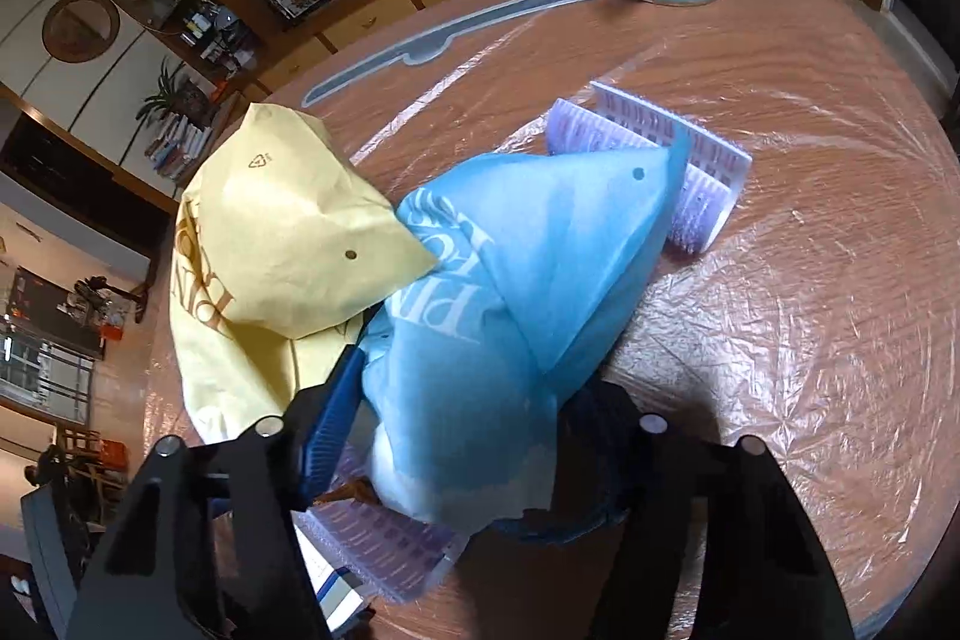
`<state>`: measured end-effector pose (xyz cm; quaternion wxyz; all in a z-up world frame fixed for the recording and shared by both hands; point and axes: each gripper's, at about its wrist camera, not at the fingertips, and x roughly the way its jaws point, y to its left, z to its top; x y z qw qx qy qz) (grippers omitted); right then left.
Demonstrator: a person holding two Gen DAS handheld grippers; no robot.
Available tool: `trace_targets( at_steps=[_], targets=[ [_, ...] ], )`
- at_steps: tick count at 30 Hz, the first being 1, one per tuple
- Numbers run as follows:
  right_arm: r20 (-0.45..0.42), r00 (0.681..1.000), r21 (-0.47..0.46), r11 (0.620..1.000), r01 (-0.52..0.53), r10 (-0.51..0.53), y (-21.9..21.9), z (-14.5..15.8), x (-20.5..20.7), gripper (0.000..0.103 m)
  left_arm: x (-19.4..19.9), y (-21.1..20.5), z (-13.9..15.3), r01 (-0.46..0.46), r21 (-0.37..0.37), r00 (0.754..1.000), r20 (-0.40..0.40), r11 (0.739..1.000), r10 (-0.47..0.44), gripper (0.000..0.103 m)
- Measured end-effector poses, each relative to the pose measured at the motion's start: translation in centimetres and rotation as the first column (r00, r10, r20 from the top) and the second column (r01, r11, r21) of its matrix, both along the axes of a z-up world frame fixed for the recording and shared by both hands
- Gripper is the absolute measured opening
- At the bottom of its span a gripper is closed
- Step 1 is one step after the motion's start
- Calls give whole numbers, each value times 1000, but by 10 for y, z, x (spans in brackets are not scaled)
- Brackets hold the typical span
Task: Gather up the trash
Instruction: 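Grasp the blue drawstring bag with the right tool and lift it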
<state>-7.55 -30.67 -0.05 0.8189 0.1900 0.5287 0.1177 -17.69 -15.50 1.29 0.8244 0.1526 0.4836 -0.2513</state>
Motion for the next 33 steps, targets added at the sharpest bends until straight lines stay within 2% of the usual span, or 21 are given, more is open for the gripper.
trace_targets(
  at_steps=[3,8,13,18,21,23,26,33],
  targets=[
    [16,1000,31,1000,2,-3,-7,3,-11,54,1,6,1,-16,-6,1000,6,1000,16,97],
    [48,998,48,999,26,-29,-25,9,-33,53,0,16,11,-52,-46,998,23,998,53,97],
    [59,997,40,998,49,-52,-47,10,-45,52,0,18,17,-73,-63,997,35,995,75,97],
    [64,997,10,999,49,-50,-52,8,-57,52,-1,18,16,-87,-73,996,30,994,89,97],
    [61,997,-22,998,51,-49,-50,0,-56,55,-2,18,15,-89,-71,995,27,993,91,97],
    [69,996,-63,997,54,-49,-46,0,-55,61,-1,21,14,-91,-73,995,24,993,93,97],
    [89,996,-117,992,36,-26,-34,1,-50,62,-1,22,15,-100,-79,995,20,992,102,97],
    [65,997,-124,991,41,-33,-31,-5,-37,69,-1,25,14,-113,-80,993,18,990,115,97]
  ],
)
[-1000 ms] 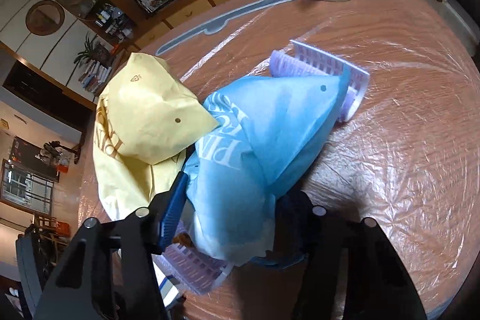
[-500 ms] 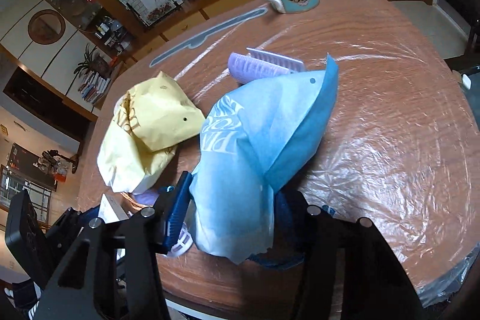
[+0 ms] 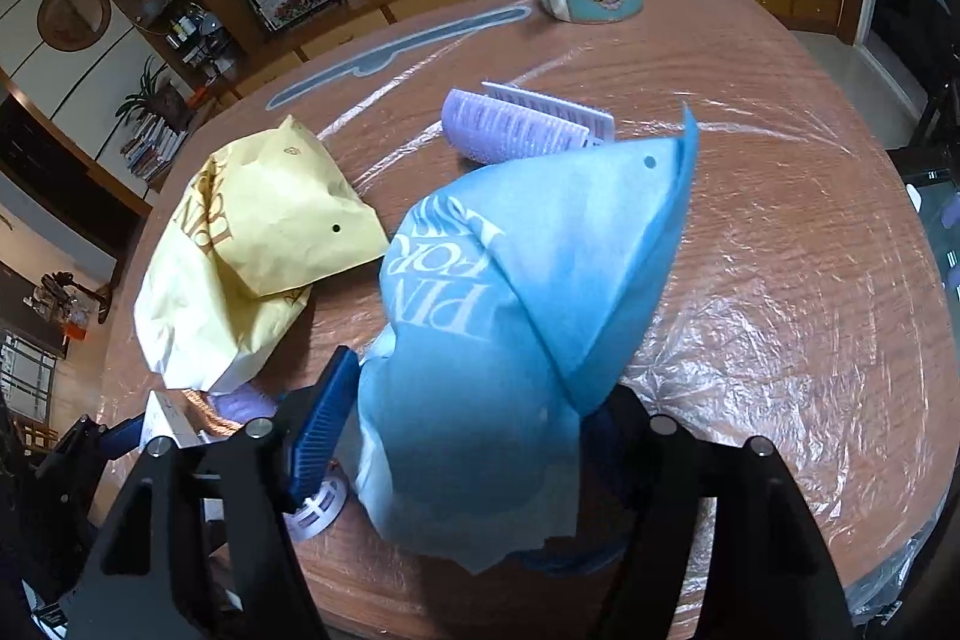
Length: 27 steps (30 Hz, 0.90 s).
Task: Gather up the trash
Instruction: 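Grasp the blue drawstring bag with the right tool and lift it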
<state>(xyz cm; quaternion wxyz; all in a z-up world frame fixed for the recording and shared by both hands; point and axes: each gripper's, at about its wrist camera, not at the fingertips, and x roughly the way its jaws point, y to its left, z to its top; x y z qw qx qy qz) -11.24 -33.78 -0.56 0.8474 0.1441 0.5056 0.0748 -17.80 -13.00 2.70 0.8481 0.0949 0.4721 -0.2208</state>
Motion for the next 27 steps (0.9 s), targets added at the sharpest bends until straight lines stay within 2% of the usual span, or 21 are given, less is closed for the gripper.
trace_targets(
  at_steps=[4,10,14,27],
  targets=[
    [13,1000,6,1000,-18,18,2,-2,-2,66,0,3,-1,-12,-5,1000,-5,1000,12,97],
    [28,999,49,998,-27,25,0,-3,-5,49,2,6,-3,-23,-7,1000,-10,1000,23,97],
    [45,998,62,997,-35,33,-1,-1,-11,44,1,8,-3,-29,-11,1000,-11,1000,29,97],
    [96,995,161,987,-18,3,-28,20,-48,43,-2,19,4,-57,-30,998,2,998,57,97]
  ],
)
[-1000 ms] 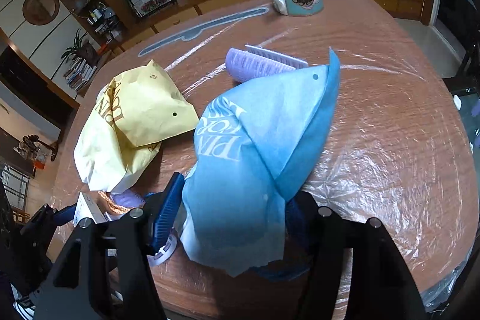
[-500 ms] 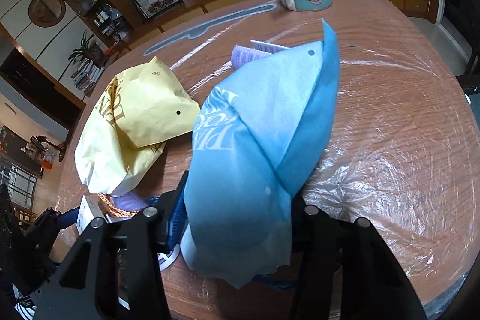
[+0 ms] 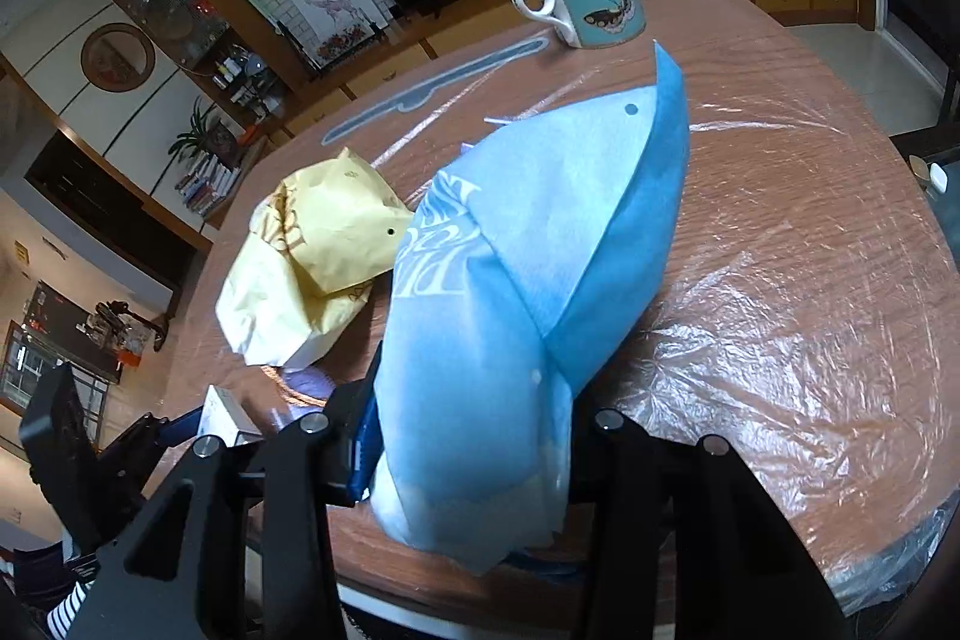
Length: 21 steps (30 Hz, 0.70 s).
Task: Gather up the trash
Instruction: 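Grasp the blue drawstring bag with the right tool and lift it, then carry the blue bag with the right tool while the left tool carries the medicine box over the bin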
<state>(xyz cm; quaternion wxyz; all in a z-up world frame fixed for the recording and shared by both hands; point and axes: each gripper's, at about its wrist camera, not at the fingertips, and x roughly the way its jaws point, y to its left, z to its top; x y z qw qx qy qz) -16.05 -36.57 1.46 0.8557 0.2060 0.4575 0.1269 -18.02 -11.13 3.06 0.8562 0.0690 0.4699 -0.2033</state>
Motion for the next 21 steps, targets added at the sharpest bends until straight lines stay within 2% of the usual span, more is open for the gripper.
trace_targets(
  at_steps=[6,11,21],
  targets=[
    [33,999,-2,1000,-19,19,-2,14,-19,43,-3,2,7,-5,-6,1000,17,1000,5,97],
    [73,997,-48,999,5,-1,0,26,-23,43,-5,4,5,-18,-7,1000,15,1000,19,97],
    [140,989,-35,998,50,-45,-21,54,-28,43,-9,9,13,-39,-16,999,32,999,39,97]
  ],
)
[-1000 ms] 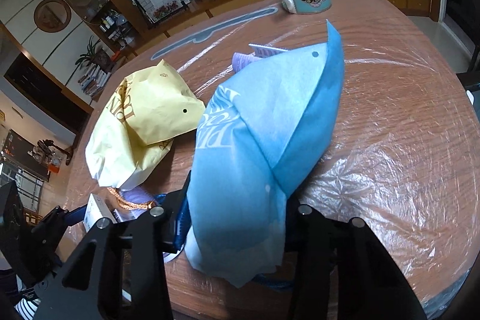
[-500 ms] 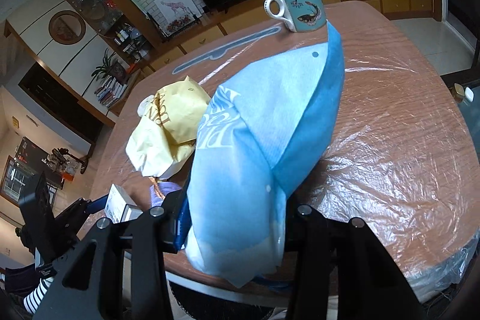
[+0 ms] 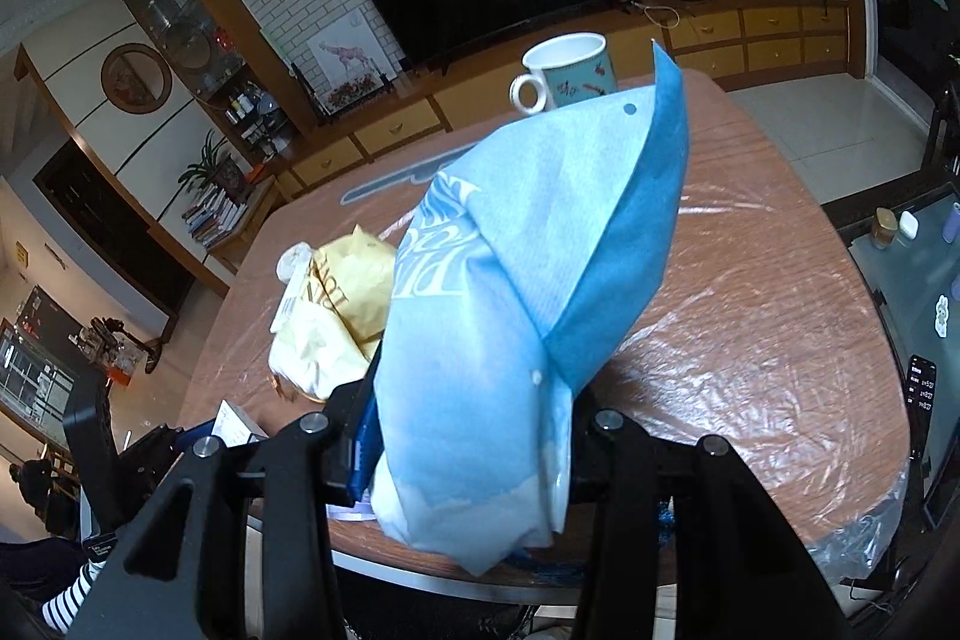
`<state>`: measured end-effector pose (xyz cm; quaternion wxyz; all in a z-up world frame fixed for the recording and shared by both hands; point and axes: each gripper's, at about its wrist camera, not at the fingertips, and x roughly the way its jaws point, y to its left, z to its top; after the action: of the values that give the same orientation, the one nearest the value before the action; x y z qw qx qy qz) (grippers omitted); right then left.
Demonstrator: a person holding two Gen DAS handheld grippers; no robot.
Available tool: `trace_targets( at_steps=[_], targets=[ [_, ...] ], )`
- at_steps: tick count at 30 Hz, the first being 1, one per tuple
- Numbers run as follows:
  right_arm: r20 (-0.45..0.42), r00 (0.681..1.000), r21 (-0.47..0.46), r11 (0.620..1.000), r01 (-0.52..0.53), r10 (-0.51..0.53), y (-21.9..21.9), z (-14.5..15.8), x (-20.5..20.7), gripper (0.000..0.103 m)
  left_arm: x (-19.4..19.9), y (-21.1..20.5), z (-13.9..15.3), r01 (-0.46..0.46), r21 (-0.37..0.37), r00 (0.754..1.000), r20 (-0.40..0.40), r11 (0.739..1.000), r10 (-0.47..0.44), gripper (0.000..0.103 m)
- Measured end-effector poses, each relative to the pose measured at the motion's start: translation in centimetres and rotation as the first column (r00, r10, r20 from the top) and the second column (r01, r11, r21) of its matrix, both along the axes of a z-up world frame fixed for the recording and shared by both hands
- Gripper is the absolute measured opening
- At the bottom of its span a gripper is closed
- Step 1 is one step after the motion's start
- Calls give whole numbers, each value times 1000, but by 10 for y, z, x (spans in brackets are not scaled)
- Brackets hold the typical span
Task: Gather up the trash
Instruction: 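Carry the blue bag with the right tool while the left tool carries the medicine box over the bin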
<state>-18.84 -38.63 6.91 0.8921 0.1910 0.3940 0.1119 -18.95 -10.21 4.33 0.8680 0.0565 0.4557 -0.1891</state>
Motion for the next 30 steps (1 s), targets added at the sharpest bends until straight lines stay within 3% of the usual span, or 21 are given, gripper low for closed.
trace_targets(
  at_steps=[10,20,30],
  targets=[
    [82,997,-36,999,-10,13,-8,31,-13,43,-4,5,13,-15,-22,1000,22,1000,16,97],
    [34,989,-17,989,-145,146,19,10,-37,43,-20,4,18,-8,-24,1000,29,1000,8,97],
    [-34,960,-27,960,-278,277,46,-11,-65,43,-35,4,21,-6,-22,1000,22,1000,7,97]
  ],
)
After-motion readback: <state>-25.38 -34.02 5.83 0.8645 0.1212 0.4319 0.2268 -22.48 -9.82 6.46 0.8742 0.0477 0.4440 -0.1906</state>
